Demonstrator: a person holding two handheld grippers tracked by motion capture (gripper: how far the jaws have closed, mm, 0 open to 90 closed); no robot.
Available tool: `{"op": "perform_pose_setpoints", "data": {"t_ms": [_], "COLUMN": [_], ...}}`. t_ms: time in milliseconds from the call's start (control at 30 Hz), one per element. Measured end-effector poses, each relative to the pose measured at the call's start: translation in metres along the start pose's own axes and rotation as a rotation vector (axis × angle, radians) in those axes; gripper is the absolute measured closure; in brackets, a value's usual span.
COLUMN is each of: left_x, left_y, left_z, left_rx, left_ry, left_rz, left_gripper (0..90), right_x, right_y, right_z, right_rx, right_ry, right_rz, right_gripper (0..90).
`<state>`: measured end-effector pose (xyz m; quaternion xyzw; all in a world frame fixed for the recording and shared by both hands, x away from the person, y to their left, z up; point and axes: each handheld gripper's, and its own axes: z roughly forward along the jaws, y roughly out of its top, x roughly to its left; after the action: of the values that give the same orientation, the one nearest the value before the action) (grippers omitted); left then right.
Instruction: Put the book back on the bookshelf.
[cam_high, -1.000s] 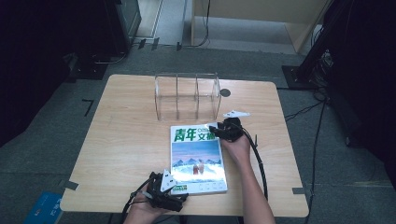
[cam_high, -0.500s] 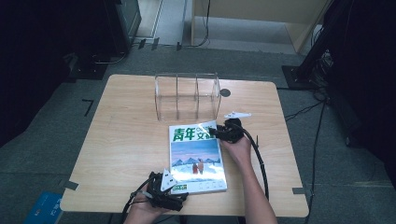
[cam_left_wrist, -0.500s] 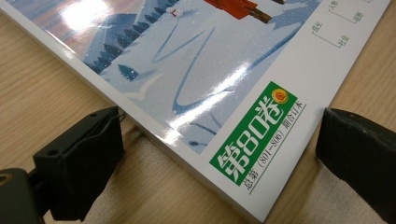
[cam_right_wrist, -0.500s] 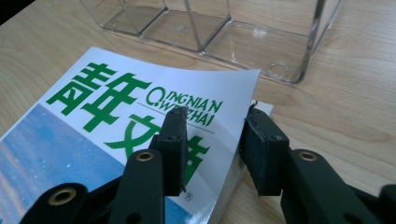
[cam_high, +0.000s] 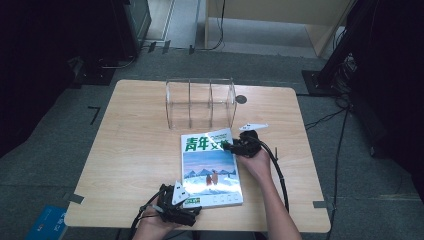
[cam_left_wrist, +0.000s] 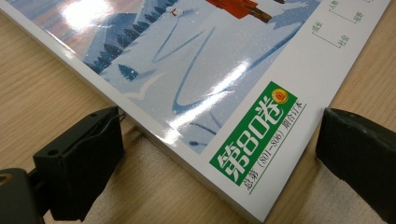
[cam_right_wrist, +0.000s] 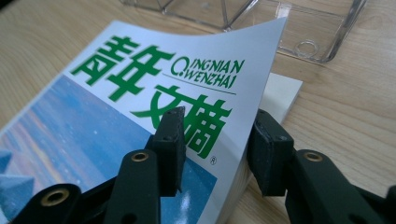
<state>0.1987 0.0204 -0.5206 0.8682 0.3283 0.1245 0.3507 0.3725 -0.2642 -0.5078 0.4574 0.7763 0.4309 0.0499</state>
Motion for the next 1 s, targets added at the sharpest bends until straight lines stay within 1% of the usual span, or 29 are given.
{"op": "perform_pose_setpoints", "data": {"t_ms": [33, 67, 100, 133, 167, 200, 233, 267, 300, 333, 433, 500, 567, 667, 700, 733, 767, 800, 833, 867, 900, 933, 967, 1000], "left_x": [0.0, 0.0, 0.001, 0.001, 0.002, 0.004, 0.004, 0.004, 0.004, 0.004, 0.004, 0.004, 0.004, 0.005, 0.005, 0.005, 0.005, 0.005, 0.005, 0.005, 0.005, 0.005, 0.005, 0.006], "left_y": [0.0, 0.0, 0.001, 0.001, 0.001, 0.001, 0.001, 0.001, 0.001, 0.001, 0.001, 0.001, 0.001, 0.001, 0.001, 0.001, 0.001, 0.001, 0.001, 0.001, 0.001, 0.001, 0.001, 0.001], "left_z": [0.0, 0.0, 0.0, 0.0, 0.001, 0.001, 0.001, 0.001, 0.001, 0.0, 0.001, 0.001, 0.001, 0.001, 0.001, 0.001, 0.001, 0.001, 0.001, 0.001, 0.001, 0.001, 0.001, 0.001], "left_rx": [0.0, 0.0, 0.001, 0.001, -0.001, -0.001, -0.001, -0.001, -0.001, -0.001, -0.001, 0.0, -0.001, 0.0, -0.001, 0.0, 0.0, 0.0, 0.001, 0.0, 0.001, 0.001, 0.001, 0.0], "left_ry": [0.0, 0.0, -0.001, -0.001, -0.002, 0.0, 0.0, 0.001, 0.001, 0.001, 0.002, 0.001, 0.001, 0.002, 0.002, 0.003, 0.005, 0.005, 0.008, 0.011, 0.014, 0.014, 0.016, 0.017], "left_rz": [0.0, 0.0, 0.002, 0.002, 0.002, -0.001, -0.001, 0.0, 0.0, 0.0, 0.009, 0.01, 0.009, 0.008, 0.007, 0.007, 0.006, 0.006, 0.003, -0.001, -0.004, -0.004, -0.006, -0.007], "left_gripper": [1.0, 1.1, 1.1, 1.1, 1.1, 1.7, 2.2, 2.3, 2.3, 2.3, 2.3, 2.4, 2.4, 2.5, 2.5, 2.5, 2.2, 2.1, 2.1, 2.1, 2.0, 2.1, 2.1, 2.1], "right_x": [-0.002, -0.003, -0.004, -0.004, -0.004, -0.001, -0.001, 0.001, 0.0, -0.002, -0.008, -0.01, -0.014, -0.015, -0.017, -0.017, -0.017, -0.017, -0.018, -0.018, -0.018, -0.018, -0.016, -0.015], "right_y": [0.0, 0.0, 0.0, 0.0, 0.0, 0.004, 0.004, 0.007, 0.008, 0.009, 0.009, 0.009, 0.013, 0.014, 0.013, 0.013, 0.014, 0.013, 0.013, 0.013, 0.012, 0.012, 0.012, 0.012], "right_z": [0.0, 0.0, 0.001, 0.001, 0.003, 0.007, 0.007, 0.012, 0.015, 0.017, 0.022, 0.023, 0.026, 0.027, 0.027, 0.027, 0.024, 0.021, 0.019, 0.019, 0.016, 0.016, 0.015, 0.013], "right_rx": [-0.006, -0.015, -0.028, -0.028, -0.04, -0.047, -0.047, -0.053, -0.05, -0.054, -0.084, -0.093, -0.087, -0.085, -0.088, -0.088, -0.085, -0.085, -0.078, -0.078, -0.059, -0.059, -0.055, -0.064], "right_ry": [0.003, 0.0, -0.012, -0.012, -0.031, -0.076, -0.076, -0.136, -0.152, -0.147, -0.129, -0.126, -0.115, -0.103, -0.094, -0.094, -0.104, -0.095, -0.079, -0.079, -0.056, -0.056, -0.053, -0.041], "right_rz": [0.003, 0.02, 0.027, 0.027, 0.021, -0.002, -0.002, -0.015, -0.003, 0.017, 0.057, 0.057, 0.063, 0.066, 0.079, 0.079, 0.106, 0.11, 0.11, 0.11, 0.09, 0.09, 0.073, 0.066], "right_gripper": [60.9, 59.0, 57.3, 57.3, 55.3, 49.9, 49.9, 43.3, 41.8, 41.6, 41.0, 41.0, 40.9, 41.0, 43.1, 43.1, 53.1, 57.3, 59.1, 59.1, 59.4, 59.4, 59.8, 60.8]}}
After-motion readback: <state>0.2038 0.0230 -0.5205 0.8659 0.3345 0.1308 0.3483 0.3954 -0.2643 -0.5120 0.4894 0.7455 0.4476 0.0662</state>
